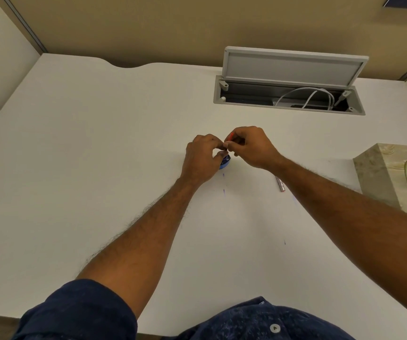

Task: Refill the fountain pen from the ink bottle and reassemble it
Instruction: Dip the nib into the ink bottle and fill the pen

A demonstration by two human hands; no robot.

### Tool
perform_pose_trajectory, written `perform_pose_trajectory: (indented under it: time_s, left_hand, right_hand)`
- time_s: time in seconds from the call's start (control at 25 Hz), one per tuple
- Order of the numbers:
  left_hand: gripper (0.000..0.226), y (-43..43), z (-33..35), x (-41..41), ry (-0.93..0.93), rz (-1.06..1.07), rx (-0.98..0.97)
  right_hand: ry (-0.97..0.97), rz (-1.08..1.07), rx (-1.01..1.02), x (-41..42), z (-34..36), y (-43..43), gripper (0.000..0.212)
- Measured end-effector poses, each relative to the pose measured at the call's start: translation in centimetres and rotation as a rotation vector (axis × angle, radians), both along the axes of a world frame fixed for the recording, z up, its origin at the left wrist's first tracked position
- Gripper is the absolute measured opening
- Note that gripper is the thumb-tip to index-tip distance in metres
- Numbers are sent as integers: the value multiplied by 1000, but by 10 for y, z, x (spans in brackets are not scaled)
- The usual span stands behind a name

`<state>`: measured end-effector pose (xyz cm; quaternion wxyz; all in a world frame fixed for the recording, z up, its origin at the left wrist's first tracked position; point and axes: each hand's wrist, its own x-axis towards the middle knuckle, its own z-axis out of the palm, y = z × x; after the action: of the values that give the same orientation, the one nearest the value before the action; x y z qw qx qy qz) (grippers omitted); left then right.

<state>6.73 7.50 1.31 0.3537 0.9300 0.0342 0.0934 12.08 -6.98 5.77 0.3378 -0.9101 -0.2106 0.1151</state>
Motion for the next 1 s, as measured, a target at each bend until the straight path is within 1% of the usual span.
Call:
perform_pose_trajectory:
  time_s: [0.08, 0.2, 0.32, 0.6, 0.88, 1.0]
  left_hand:
    - [36, 0, 1, -1, 18, -23, 15]
    - [71, 1, 3, -7, 94, -46, 25]
    - [86, 1, 7, -11, 118, -38, 9]
    - [102, -3, 8, -16, 165, 0, 5]
    - [110, -5, 4, -23, 199, 18, 49]
    - [111, -4, 4, -26, 210, 22, 84]
  right_hand:
    - [-10, -17, 20, -1, 1, -2, 17]
    - [-19, -33, 40, -3, 5, -6, 15]
    - [-18, -34, 53, -5, 10, -12, 15]
    - [-25, -65, 75, -16, 11, -30, 16]
    - [-18, -133, 100, -31, -1, -48, 14]
    - [-12, -195, 149, -37, -6, -49, 14]
